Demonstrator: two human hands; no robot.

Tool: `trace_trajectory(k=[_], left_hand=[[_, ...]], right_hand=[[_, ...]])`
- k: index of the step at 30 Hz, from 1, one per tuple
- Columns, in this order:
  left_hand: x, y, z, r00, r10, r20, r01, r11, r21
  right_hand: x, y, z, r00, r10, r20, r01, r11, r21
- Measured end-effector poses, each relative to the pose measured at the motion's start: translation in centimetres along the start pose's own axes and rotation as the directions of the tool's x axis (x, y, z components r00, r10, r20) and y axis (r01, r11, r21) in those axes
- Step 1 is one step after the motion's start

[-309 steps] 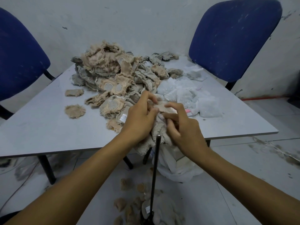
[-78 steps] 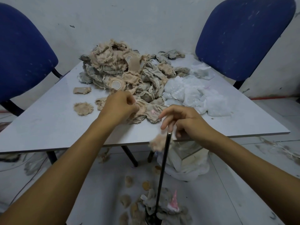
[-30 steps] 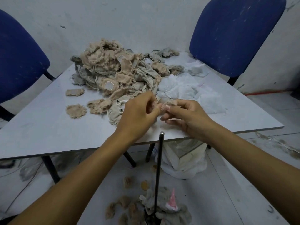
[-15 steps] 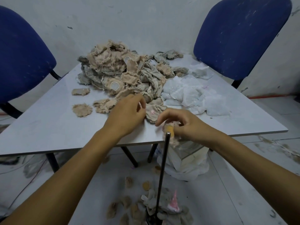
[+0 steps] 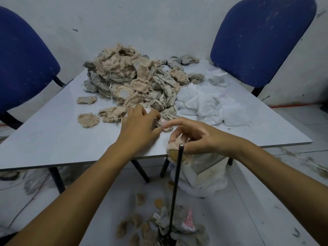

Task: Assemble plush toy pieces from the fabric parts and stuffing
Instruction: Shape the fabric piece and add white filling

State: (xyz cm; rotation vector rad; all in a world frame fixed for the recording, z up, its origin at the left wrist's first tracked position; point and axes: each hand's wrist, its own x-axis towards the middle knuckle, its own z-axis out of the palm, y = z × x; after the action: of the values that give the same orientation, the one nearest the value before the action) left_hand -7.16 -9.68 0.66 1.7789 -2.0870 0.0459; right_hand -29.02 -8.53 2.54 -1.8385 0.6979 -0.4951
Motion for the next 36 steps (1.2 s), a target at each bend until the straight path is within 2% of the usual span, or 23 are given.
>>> trace_trajectory(k=[4,8,11,13,15,17,21,24,26,28,30,32,34,36], left_hand=[[-0.1,0.3,1.1,0.995,-0.097,-0.018,0.098,0.989,0.11],[0.1,0.1,1.2,0.995,-0.082,-0.06,0.088,0.99,0.108],[0.2,-0.2,0.5,0.979,-0.061,-0.195,0.062,0.998,-0.001],[0.1,0.2,-0.1,0.942,-0.035,-0.333,0.038,0.999,0.001],[0.2,0.8,-1.1,0.881,0.068,-0.468,-0.005,0.991,0.134],[0.5,1.5,-2.0,0.827,0.202,-0.525,-0.099,0.971,0.217],[0.7,2.5,-3.1,0.794,0.443,-0.417,-0.386,0.897,0.217],[0.3,2.6,-3.0,0.844,0.438,-0.309,-0.439,0.896,0.071],[0.3,2.3,-2.7,0.879,0.399,-0.261,-0.424,0.905,-0.043],[0.5,1.6,-2.7,0.928,0.328,-0.177,-0.36,0.911,-0.198],[0.8,0.7,-2.7,0.975,0.213,-0.068,-0.222,0.891,-0.397],[0.9,0.0,-2.8,0.997,0.079,0.002,-0.061,0.789,-0.612],[0.9,-0.1,-2.8,0.998,-0.057,0.012,0.045,0.611,-0.791],[1.2,0.1,-2.7,0.986,-0.169,-0.007,0.077,0.486,-0.871]], right_hand=[[0.1,0.2,0.0,0.999,0.016,-0.032,-0.015,1.0,0.017],[0.1,0.3,0.2,0.999,0.032,-0.007,-0.032,0.999,-0.004],[0.0,0.3,0.1,0.999,0.037,0.0,-0.037,0.998,0.046],[0.3,0.6,0.3,0.992,0.033,-0.118,-0.025,0.997,0.07],[0.6,0.9,0.7,0.962,0.015,-0.272,-0.002,0.999,0.047],[1.0,1.1,1.0,0.929,-0.007,-0.369,0.017,1.0,0.025],[1.6,1.6,0.6,0.885,-0.028,-0.465,0.03,1.0,-0.002],[2.2,1.9,0.8,0.867,0.014,-0.498,0.021,0.998,0.064],[2.8,1.9,1.1,0.81,0.072,-0.582,-0.008,0.994,0.112],[3.4,2.1,1.1,0.735,0.139,-0.664,-0.051,0.987,0.15],[3.5,2.1,1.1,0.676,0.183,-0.713,-0.045,0.977,0.208],[3.3,1.7,1.0,0.679,0.21,-0.704,-0.031,0.966,0.258],[3.1,1.1,1.0,0.724,0.254,-0.641,-0.066,0.951,0.302],[3.1,0.9,0.9,0.714,0.258,-0.651,-0.164,0.965,0.202]])
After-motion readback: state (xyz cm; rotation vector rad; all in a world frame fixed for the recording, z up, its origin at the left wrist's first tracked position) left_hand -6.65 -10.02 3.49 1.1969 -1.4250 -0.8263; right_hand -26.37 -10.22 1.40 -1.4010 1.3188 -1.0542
